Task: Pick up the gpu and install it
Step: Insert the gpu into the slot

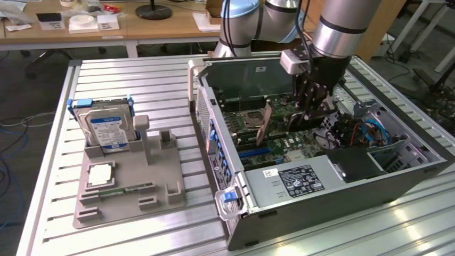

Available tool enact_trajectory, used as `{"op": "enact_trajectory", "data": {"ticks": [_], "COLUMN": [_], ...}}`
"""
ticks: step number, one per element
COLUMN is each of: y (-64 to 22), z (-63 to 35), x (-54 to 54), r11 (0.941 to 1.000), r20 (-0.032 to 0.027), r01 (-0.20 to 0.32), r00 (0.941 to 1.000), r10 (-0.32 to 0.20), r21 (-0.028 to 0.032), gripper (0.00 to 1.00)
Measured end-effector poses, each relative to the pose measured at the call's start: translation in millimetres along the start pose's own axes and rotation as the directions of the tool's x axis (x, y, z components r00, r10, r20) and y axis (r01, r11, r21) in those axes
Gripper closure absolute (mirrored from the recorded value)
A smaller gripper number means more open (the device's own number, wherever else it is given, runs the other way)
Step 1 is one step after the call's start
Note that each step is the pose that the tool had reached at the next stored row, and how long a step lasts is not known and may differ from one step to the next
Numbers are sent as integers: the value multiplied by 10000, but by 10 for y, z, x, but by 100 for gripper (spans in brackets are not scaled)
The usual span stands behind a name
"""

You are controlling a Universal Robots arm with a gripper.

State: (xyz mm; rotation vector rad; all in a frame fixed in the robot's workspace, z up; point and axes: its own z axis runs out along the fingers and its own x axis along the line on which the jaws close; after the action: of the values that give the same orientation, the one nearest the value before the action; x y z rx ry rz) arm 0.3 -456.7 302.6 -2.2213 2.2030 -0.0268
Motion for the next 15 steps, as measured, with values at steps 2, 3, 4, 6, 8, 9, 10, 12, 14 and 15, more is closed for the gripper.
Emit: {"op": "enact_trajectory", "data": {"ticks": [2,3,4,6,8,9,10,12,14,15], "y": [5,7,8,21,34,38,38,38,38,39], "z": [15,21,24,26,33,35,35,35,35,35], "x": [0,0,0,0,0,0,0,0,0,0], "r11": [10000,10000,10000,10000,10000,10000,10000,10000,10000,10000], "r20": [0,-1,-2,-4,0,-1,-2,-2,-1,-1], "r01": [-1,-1,0,-1,-1,-1,0,1,1,0], "r00": [10000,10000,10000,10000,10000,10000,10000,10000,10000,10000], "r10": [1,1,0,1,1,1,0,-1,-1,0], "r21": [2,3,2,7,16,18,18,18,18,18], "gripper": [73,73,73,73,73,73,73,73,73,73]}}
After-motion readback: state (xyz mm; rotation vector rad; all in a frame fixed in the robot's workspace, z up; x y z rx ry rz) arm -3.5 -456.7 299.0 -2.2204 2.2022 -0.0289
